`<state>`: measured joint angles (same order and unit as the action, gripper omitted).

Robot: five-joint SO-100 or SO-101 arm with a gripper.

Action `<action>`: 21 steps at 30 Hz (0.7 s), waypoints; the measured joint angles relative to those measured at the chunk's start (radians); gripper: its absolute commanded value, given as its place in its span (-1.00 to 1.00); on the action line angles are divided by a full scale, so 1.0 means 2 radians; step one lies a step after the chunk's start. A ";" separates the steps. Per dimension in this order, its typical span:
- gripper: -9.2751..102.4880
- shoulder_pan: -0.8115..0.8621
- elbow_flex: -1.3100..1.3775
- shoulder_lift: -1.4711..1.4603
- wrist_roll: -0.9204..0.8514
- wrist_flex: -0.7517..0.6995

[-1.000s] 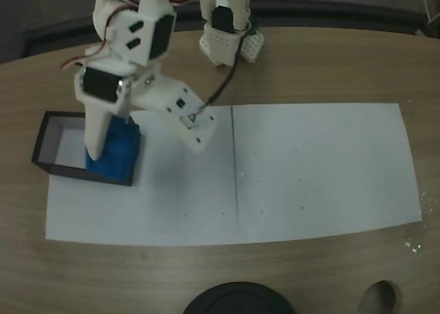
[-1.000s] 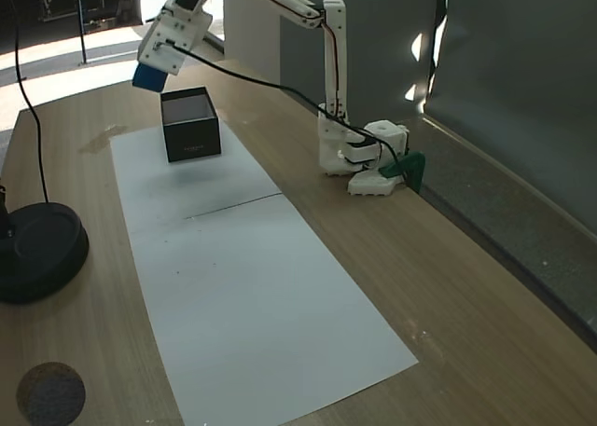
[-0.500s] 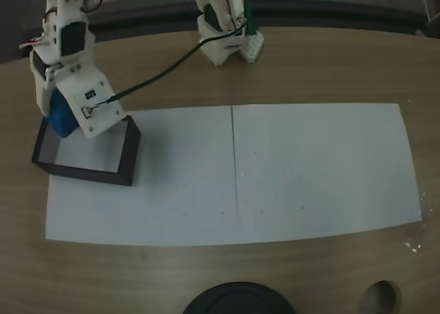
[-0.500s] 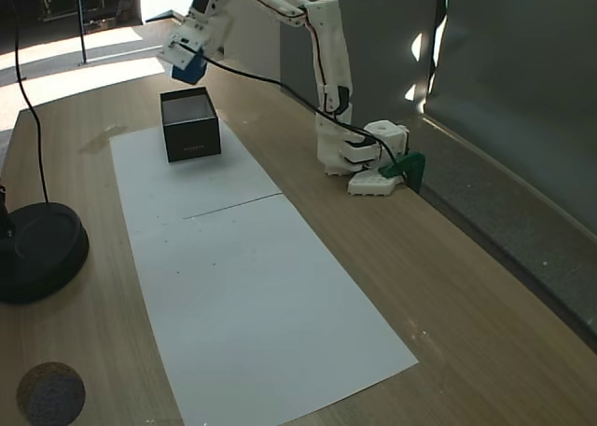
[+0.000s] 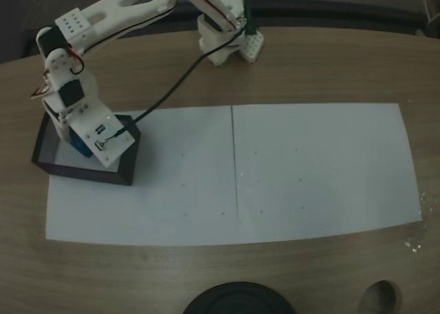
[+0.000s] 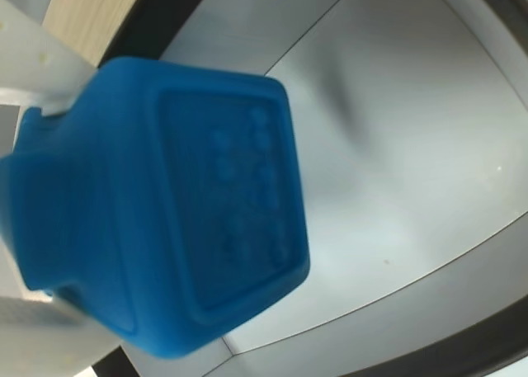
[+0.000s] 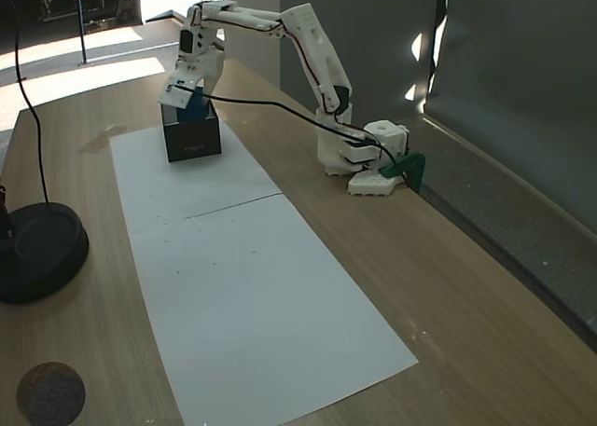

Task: Grab a blue square and put it in the box.

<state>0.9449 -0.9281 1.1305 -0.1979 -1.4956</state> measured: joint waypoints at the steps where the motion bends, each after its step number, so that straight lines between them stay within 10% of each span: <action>1: -0.30 -0.002 0.000 0.000 0.000 0.000; 11: -0.34 -0.049 0.094 0.055 0.074 -0.064; 15: -0.85 -0.150 0.172 0.164 0.087 -0.116; 21: -0.84 -0.361 0.149 0.389 0.088 -0.119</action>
<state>0.2224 -0.6305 1.9083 -0.0215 -1.7334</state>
